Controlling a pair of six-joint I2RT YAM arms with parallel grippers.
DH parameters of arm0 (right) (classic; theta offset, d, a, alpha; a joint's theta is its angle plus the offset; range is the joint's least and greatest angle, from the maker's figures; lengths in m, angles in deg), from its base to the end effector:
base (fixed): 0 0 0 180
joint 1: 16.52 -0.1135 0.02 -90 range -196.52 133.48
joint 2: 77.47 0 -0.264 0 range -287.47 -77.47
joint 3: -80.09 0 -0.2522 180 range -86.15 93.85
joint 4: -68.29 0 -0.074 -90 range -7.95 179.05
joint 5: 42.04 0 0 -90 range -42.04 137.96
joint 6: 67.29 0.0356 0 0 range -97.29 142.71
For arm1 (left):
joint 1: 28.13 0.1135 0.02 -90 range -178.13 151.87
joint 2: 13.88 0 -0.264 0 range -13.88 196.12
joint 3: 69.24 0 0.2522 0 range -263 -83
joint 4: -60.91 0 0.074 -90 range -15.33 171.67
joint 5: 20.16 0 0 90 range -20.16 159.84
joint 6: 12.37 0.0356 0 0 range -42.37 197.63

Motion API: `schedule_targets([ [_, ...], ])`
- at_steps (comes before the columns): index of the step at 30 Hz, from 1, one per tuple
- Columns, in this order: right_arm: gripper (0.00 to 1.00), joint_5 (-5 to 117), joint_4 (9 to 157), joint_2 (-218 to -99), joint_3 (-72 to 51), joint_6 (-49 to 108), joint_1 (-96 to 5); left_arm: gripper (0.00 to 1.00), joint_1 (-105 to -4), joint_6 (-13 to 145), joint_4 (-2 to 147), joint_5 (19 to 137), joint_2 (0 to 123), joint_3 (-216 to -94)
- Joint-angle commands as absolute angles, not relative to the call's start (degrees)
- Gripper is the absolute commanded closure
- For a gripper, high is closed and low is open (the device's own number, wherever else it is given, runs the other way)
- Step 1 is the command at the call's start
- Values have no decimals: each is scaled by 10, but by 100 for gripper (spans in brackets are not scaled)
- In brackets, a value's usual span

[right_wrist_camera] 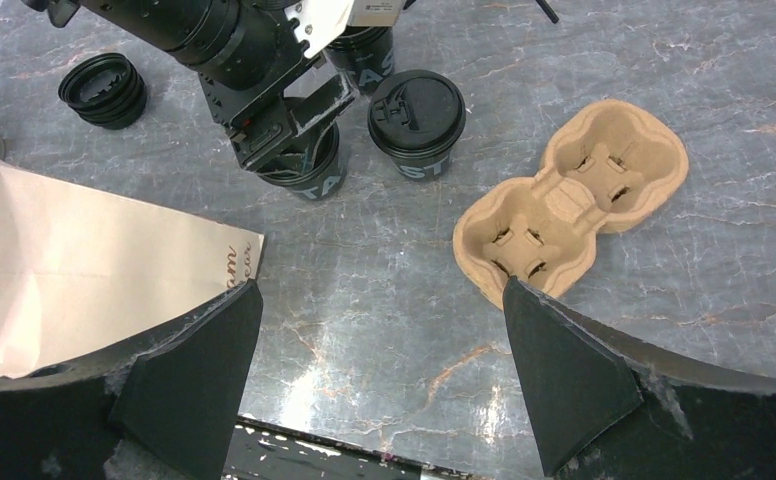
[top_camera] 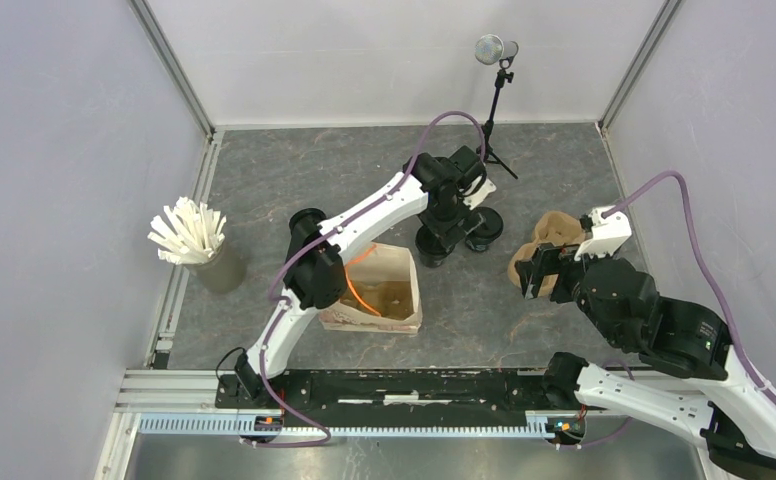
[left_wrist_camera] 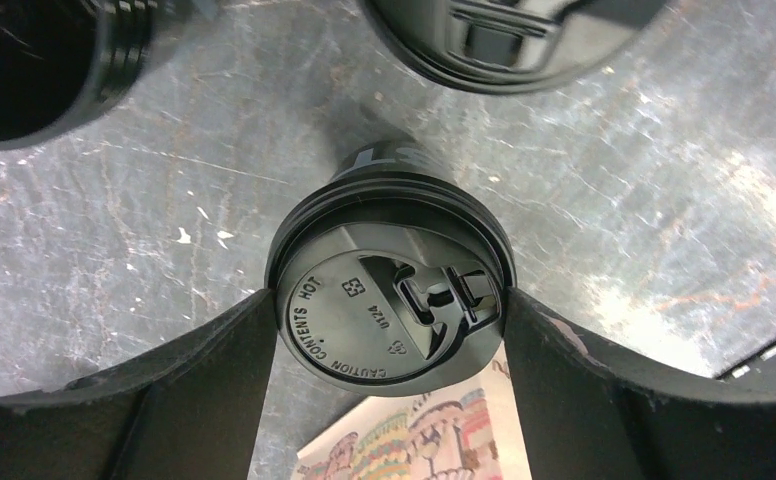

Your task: Pack the takeout coffee

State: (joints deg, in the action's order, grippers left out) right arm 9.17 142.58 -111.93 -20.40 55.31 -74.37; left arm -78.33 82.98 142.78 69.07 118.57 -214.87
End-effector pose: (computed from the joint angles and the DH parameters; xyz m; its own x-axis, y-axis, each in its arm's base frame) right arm 0.0558 0.0468 0.3917 -0.4178 0.1244 -0.9000 -0.1709 0.9621 0.2123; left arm 0.3099 -0.3712 0.2637 -0.5224 0.7727 -0.3607 0.8174 0.5743 0.0463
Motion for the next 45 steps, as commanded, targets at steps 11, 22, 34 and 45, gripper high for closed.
schedule_targets([
  [11,3,74,1403,-1106,-198,551,-742,26,-856,789,1460,723,1085,-2100],
  [22,3,57,1405,-1107,-186,554,-742,26,-881,782,1447,726,1051,-2098],
  [34,3,74,1382,-1100,-213,555,-743,28,-881,709,1460,700,1001,-2198],
  [45,1,201,1223,-1136,-225,422,-742,30,-880,688,1469,482,888,-2235],
])
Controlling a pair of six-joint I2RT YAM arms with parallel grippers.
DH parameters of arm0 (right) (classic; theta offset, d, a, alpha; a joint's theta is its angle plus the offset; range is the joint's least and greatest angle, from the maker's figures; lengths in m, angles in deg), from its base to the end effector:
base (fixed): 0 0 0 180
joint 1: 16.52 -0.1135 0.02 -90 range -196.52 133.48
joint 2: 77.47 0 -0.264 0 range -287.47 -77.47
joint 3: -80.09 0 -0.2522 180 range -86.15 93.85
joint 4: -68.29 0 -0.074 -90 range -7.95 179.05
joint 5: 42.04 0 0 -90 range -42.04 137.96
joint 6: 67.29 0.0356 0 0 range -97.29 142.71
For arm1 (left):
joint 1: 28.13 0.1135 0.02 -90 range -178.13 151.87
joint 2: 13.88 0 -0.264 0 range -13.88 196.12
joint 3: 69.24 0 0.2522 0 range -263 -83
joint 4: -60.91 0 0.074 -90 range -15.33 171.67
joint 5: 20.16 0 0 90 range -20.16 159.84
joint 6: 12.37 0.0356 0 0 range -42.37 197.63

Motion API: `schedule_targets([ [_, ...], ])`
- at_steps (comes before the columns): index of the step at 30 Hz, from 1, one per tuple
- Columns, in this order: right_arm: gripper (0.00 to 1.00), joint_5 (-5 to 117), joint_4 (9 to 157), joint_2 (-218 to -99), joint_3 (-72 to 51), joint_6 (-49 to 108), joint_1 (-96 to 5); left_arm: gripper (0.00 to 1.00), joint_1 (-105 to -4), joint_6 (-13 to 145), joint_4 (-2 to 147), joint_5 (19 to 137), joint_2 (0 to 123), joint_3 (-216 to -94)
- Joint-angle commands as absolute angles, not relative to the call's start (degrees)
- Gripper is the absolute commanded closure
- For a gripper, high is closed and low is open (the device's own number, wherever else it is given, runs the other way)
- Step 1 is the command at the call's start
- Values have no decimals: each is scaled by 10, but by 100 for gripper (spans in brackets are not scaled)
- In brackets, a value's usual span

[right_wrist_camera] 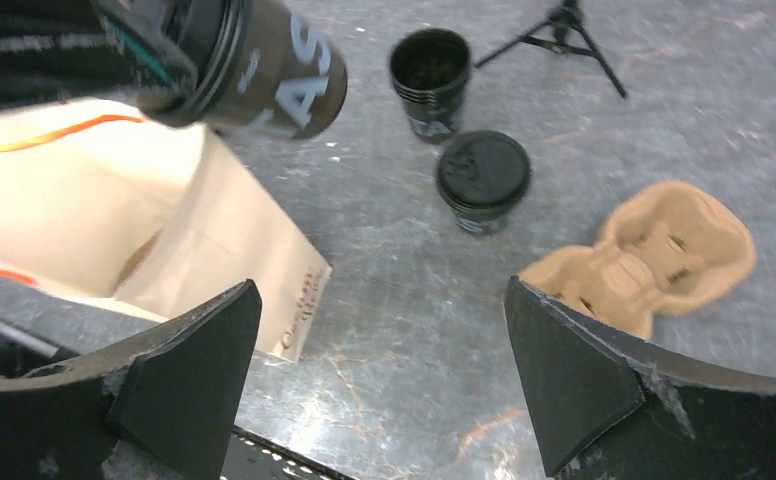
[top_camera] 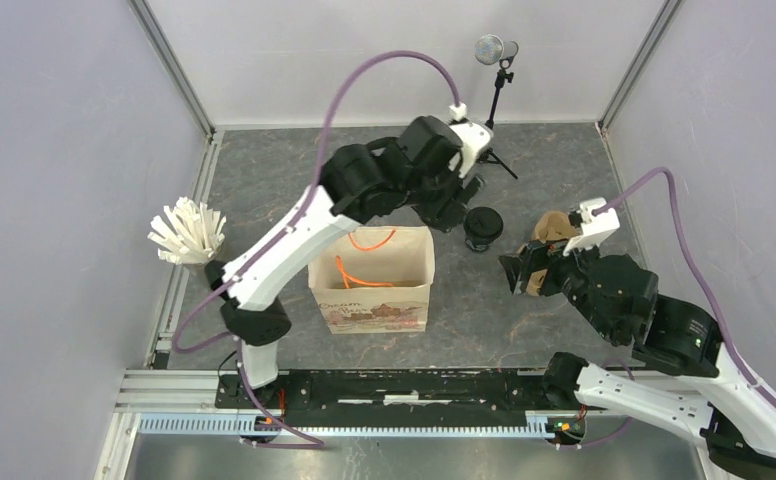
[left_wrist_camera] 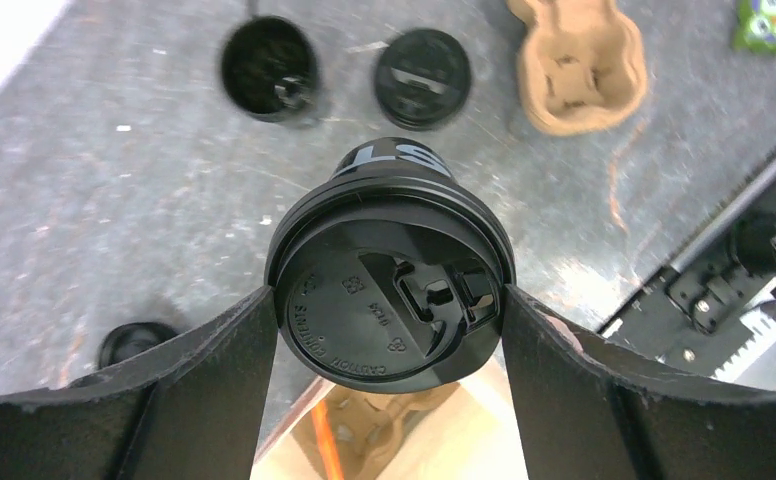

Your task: Pack the takeout coffee

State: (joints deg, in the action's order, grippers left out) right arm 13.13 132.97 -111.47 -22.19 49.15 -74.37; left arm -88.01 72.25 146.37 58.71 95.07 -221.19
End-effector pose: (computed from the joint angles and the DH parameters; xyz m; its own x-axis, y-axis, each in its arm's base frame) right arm 0.0597 0.0567 0.3985 -0.3535 0.1244 -0.9271 -0.2834 0.9303 0.2329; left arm 0.1919 -0.3171 0.4617 -0.4101 0.5236 -0.7467 0.7421 0.6676 0.0606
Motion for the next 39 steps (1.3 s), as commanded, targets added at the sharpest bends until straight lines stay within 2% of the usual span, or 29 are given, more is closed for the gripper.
schedule_targets([
  [1,1,216,1204,-1147,-223,409,-743,31,-880,686,1473,459,874,-2235],
  [3,1,245,1170,-1174,-213,391,-743,31,-880,683,1484,421,845,-2231],
  [6,7,292,1122,-1219,-203,349,-743,31,-879,672,1506,380,797,-2219],
  [12,6,358,1052,-1304,-171,232,-743,32,-878,623,1574,342,697,-2176],
  [14,5,351,1071,-1350,-131,237,-743,32,-878,600,1596,338,656,-2155],
  [17,4,421,1076,-1400,-103,186,-748,33,-878,573,1615,349,600,-2110],
  [23,3,478,1032,-1426,-130,34,-752,33,-878,561,1637,381,514,-2047],
  [33,2,530,1032,-1501,-100,-57,-752,33,-878,641,1689,447,525,-2039],
  [37,4,499,1015,-1515,-87,-51,-752,33,-877,653,1677,476,528,-2031],
  [39,8,460,986,-1508,-95,-34,-752,33,-878,663,1666,495,530,-2023],
])
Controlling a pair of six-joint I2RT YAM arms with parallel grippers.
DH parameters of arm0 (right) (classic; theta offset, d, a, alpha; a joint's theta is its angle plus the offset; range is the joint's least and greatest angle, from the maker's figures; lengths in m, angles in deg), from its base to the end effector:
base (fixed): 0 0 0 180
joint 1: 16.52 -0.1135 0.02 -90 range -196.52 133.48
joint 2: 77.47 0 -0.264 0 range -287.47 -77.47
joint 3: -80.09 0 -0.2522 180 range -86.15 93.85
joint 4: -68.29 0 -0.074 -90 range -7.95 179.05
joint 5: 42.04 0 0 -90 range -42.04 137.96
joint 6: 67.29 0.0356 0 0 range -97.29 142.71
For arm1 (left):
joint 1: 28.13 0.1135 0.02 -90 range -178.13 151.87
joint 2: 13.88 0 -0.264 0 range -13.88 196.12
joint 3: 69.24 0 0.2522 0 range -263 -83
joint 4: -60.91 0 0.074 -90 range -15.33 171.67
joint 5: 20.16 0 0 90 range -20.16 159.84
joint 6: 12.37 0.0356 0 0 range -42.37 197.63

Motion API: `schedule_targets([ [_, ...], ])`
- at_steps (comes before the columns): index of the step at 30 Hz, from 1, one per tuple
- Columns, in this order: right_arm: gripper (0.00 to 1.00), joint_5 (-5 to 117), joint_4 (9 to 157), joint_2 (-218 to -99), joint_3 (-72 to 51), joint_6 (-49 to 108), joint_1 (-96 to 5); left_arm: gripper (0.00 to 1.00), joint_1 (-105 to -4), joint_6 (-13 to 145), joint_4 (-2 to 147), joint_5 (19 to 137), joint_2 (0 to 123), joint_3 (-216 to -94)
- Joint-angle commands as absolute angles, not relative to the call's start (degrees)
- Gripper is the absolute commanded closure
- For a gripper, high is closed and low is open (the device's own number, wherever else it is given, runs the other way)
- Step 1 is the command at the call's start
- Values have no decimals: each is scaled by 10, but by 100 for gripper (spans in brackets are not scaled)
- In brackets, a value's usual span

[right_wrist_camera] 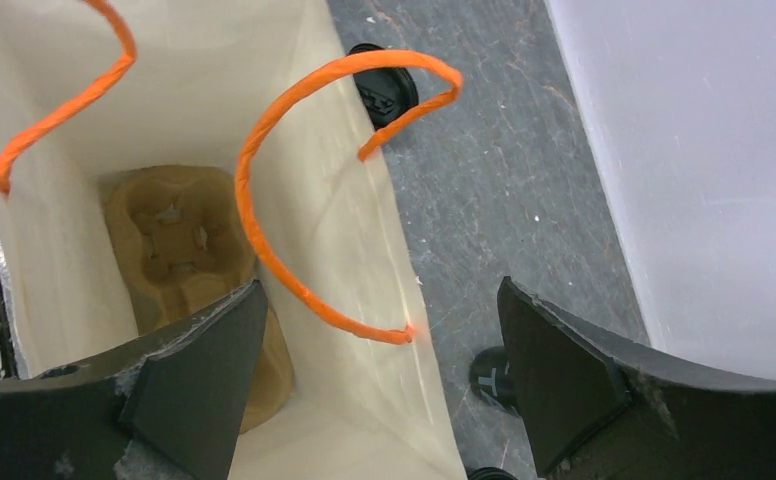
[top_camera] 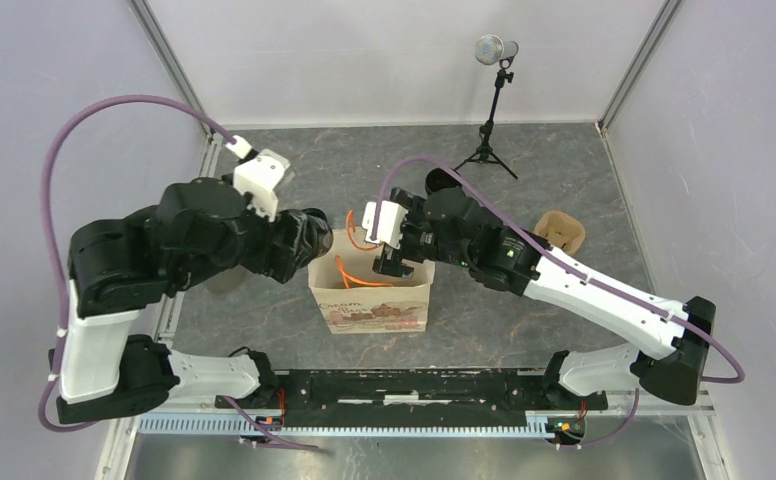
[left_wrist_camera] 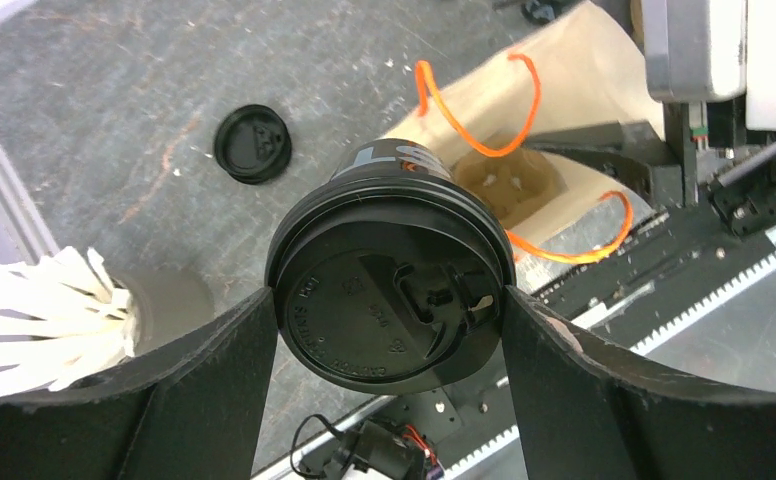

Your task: Pack the takeout coffee

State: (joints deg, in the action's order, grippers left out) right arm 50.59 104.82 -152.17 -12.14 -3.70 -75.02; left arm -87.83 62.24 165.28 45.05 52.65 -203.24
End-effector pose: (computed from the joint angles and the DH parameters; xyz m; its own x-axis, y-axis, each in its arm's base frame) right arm 0.1535 0.2537 0.3816 0.2023 -0.5202 -0.8297 -0.8751 0.2843 -0.3917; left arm 0.0616 -0.0758 0.5248 -0.4552 0.3014 -0.8378 0.5122 0.8583 0.0305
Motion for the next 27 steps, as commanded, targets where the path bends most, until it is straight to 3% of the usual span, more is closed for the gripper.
schedule_targets([
  [1,11,443,972,-1504,-102,-27,-751,33,-878,669,1660,505,530,-2015],
  [5,17,446,926,-1491,-133,1,-750,33,-878,680,1638,541,534,-1984],
  [11,34,436,914,-1492,-144,72,-743,33,-878,691,1603,585,531,-1952],
  [18,39,404,966,-1472,-117,197,-742,33,-878,702,1584,612,523,-1920],
  [24,23,417,984,-1409,-152,302,-742,33,-878,712,1558,624,522,-1901],
  [26,3,401,961,-1380,-183,328,-741,33,-878,716,1554,620,521,-1899],
  [27,2,390,944,-1366,-198,347,-741,33,-878,718,1553,614,521,-1897],
])
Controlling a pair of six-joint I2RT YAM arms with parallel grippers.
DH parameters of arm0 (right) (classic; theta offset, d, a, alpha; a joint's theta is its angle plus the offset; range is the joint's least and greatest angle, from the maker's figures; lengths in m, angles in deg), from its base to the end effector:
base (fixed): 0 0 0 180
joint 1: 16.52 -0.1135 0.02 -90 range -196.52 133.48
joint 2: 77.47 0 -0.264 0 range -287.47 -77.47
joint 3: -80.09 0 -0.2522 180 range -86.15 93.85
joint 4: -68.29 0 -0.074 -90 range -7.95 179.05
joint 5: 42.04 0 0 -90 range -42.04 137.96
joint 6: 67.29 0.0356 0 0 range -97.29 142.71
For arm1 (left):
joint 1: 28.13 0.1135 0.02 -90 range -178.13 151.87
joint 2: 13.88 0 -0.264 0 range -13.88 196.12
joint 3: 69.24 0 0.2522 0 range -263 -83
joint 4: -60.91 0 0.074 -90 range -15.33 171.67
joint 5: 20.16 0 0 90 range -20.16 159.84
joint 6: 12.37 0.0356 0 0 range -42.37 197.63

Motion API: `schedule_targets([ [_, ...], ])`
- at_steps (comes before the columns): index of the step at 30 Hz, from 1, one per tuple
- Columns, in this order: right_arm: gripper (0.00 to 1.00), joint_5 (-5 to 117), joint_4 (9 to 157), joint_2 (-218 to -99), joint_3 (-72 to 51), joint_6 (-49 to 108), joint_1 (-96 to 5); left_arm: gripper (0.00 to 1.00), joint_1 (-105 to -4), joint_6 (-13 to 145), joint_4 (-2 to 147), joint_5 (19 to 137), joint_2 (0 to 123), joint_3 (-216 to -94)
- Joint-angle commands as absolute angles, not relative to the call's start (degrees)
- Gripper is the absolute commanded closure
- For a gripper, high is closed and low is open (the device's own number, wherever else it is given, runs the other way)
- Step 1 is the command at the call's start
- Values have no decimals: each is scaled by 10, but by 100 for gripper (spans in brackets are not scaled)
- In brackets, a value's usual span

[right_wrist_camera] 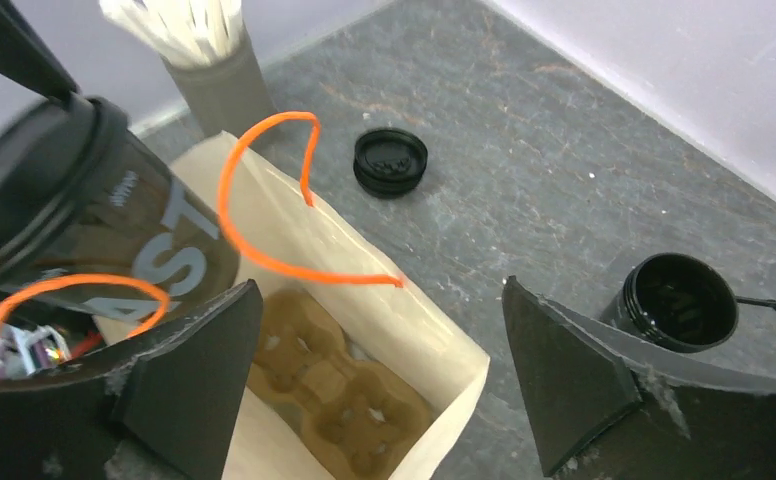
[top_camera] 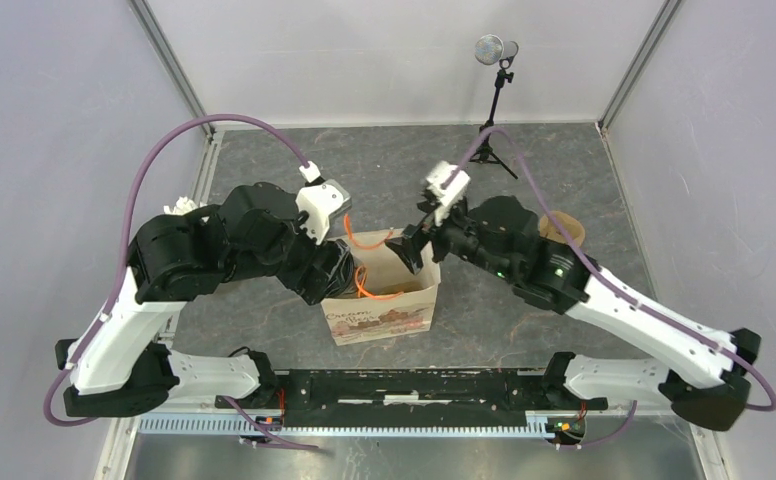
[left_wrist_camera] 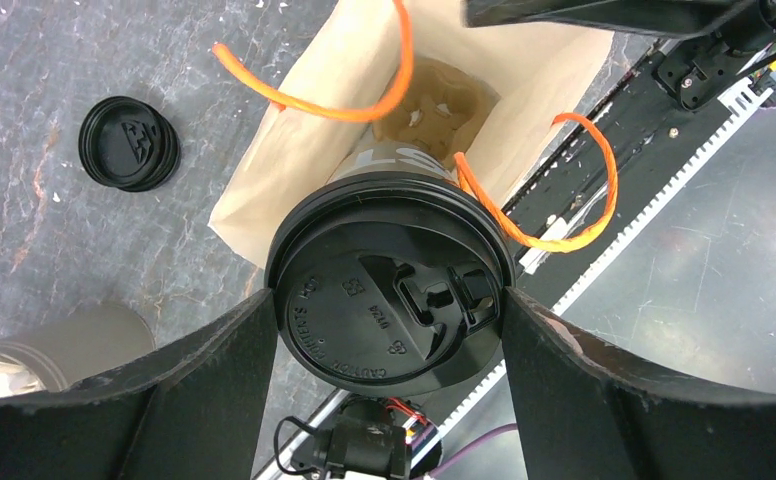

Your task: Pack the takeout coffee

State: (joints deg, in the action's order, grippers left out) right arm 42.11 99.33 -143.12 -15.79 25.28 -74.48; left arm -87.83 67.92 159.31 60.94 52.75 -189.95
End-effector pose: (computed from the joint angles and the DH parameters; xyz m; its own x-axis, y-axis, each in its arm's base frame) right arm 0.1395 0.2161 0.4101 -0.1508 -0.1569 -0.9760 -0.7845 0.6197 0.0216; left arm 0.0761 -0.1193 0.4838 -0.4819 0.4944 -0.7234 0.7263 0.6873 -0.0141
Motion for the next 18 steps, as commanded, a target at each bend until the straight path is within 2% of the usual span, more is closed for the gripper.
schedule_targets([
  [1,2,383,928,-1350,-218,365,-739,33,-878,721,1552,609,520,-1896],
  [6,2,399,873,-1309,-268,410,-725,33,-878,734,1570,579,523,-1902],
  [8,9,393,957,-1346,-209,411,-721,33,-878,737,1583,577,528,-1910],
  [12,39,348,1157,-1443,-57,425,-721,34,-878,742,1600,605,539,-1916],
  [18,42,310,1267,-1489,11,448,-720,34,-878,746,1616,622,546,-1929],
])
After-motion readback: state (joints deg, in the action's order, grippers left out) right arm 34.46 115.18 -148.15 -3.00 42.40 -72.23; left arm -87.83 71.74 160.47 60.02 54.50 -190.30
